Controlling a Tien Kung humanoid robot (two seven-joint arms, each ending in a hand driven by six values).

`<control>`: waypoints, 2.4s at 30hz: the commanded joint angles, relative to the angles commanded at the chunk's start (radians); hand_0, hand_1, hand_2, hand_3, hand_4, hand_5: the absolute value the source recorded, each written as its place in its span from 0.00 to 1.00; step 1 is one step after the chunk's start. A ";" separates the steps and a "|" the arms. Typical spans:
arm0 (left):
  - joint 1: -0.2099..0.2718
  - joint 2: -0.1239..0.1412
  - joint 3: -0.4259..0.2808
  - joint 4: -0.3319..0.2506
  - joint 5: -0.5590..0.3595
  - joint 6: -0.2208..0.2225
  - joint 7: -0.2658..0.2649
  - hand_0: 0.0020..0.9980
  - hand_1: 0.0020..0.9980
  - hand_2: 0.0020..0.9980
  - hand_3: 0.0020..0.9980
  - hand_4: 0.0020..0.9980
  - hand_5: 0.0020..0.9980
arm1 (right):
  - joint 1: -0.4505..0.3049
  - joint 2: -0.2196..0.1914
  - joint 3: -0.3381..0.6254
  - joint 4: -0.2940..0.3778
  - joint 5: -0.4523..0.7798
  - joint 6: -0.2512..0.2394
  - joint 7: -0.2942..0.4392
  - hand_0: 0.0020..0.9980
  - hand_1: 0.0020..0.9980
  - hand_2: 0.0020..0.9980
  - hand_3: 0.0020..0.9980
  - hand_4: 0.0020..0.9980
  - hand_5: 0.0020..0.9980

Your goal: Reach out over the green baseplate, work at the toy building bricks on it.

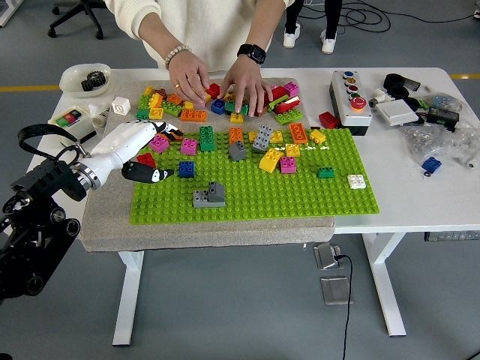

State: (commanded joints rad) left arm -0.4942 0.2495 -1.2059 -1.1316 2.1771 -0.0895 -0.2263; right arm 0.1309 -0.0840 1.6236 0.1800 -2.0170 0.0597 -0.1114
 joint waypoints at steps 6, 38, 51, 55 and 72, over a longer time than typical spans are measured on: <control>-0.025 -0.010 0.030 0.046 0.004 0.001 0.000 0.81 0.78 0.69 0.68 0.76 0.10 | -0.002 -0.001 0.000 0.000 -0.004 0.001 0.000 0.74 0.61 0.63 0.54 0.77 0.50; -0.148 -0.088 0.060 0.187 0.092 -0.049 0.049 0.80 0.78 0.72 0.77 0.82 0.13 | 0.006 -0.005 -0.004 0.000 0.007 0.002 0.005 0.74 0.62 0.64 0.54 0.77 0.49; -0.153 -0.125 0.030 0.234 0.092 -0.082 0.064 0.79 0.77 0.70 0.71 0.78 0.12 | 0.006 -0.007 -0.005 0.000 0.008 0.002 0.005 0.74 0.62 0.64 0.54 0.77 0.49; -0.154 -0.130 0.030 0.243 0.092 -0.087 0.066 0.79 0.77 0.70 0.72 0.78 0.12 | 0.006 -0.007 -0.006 0.000 0.008 0.002 0.005 0.74 0.62 0.64 0.54 0.77 0.49; -0.184 -0.140 0.036 0.333 0.092 -0.070 0.063 0.79 0.76 0.69 0.70 0.77 0.13 | 0.002 -0.005 -0.013 0.000 0.004 0.004 0.006 0.74 0.62 0.64 0.54 0.77 0.49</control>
State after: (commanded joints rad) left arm -0.6777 0.1100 -1.1696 -0.7988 2.2689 -0.1595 -0.1633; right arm 0.1333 -0.0885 1.6107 0.1800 -2.0127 0.0633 -0.1057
